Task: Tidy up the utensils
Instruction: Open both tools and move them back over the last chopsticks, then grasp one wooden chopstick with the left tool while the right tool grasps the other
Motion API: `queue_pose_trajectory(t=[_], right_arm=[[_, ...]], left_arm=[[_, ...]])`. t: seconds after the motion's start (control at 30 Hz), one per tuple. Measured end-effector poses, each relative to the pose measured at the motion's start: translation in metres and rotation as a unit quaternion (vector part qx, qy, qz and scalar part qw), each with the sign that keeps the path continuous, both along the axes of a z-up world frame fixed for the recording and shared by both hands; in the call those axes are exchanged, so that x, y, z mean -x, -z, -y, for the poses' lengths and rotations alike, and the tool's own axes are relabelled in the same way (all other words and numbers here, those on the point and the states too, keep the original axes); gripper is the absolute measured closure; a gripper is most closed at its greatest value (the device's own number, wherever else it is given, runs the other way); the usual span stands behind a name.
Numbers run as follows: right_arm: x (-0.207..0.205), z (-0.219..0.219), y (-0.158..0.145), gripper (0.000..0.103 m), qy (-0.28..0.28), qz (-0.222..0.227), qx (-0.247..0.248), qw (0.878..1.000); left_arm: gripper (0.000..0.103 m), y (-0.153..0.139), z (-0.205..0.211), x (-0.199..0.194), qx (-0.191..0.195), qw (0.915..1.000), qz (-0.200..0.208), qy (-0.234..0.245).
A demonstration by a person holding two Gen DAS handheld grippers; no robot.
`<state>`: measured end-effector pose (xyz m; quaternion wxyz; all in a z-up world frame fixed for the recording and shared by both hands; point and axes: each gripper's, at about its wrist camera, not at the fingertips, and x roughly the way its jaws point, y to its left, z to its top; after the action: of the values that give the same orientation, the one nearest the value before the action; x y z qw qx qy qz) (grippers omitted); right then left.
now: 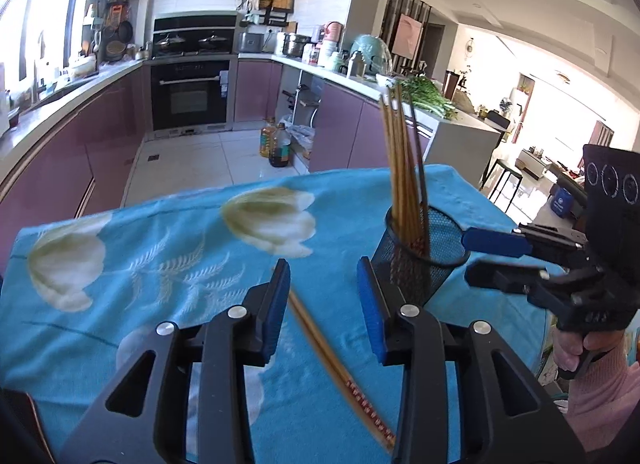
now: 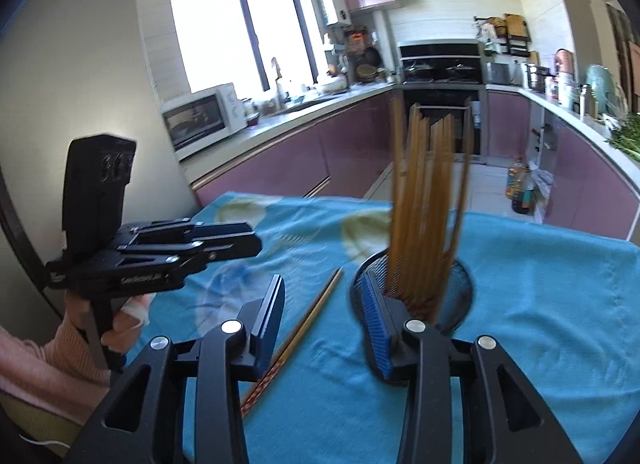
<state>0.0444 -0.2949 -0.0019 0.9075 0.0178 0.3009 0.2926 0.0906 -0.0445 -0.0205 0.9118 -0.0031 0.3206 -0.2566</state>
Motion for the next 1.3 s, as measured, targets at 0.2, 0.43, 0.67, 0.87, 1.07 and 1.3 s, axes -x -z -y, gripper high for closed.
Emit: queue_pose_trajectory(t=[0.2, 0.43, 0.67, 0.87, 1.07, 1.3], right_arm=[[-0.009, -0.032, 0.053, 0.063, -0.021, -0.081, 0.010, 0.996], [-0.021, -0.053, 0.085, 0.064, -0.015, -0.127, 0.033, 0.991], [-0.022, -0.062, 0.091, 0.067, -0.005, -0.131, 0.040, 0.991], [-0.023, -0.067, 0.090, 0.068, 0.001, -0.121, 0.060, 0.991], [-0.024, -0.071, 0.091, 0.069, 0.006, -0.118, 0.071, 0.991], [-0.026, -0.067, 0.091, 0.076, 0.015, -0.124, 0.068, 0.990]], left_arm=[[0.068, 0.031, -0.019, 0.003, 0.000, 0.9989, -0.043, -0.020], [0.068, 0.058, -0.026, 0.003, 0.007, 0.9962, -0.083, -0.027], [0.068, 0.070, -0.025, 0.001, 0.008, 0.9949, -0.097, -0.024], [0.068, 0.076, -0.023, 0.000, 0.009, 0.9943, -0.104, -0.022], [0.068, 0.080, -0.022, -0.002, 0.008, 0.9939, -0.108, -0.020], [0.068, 0.085, -0.019, -0.003, 0.005, 0.9936, -0.111, -0.016]])
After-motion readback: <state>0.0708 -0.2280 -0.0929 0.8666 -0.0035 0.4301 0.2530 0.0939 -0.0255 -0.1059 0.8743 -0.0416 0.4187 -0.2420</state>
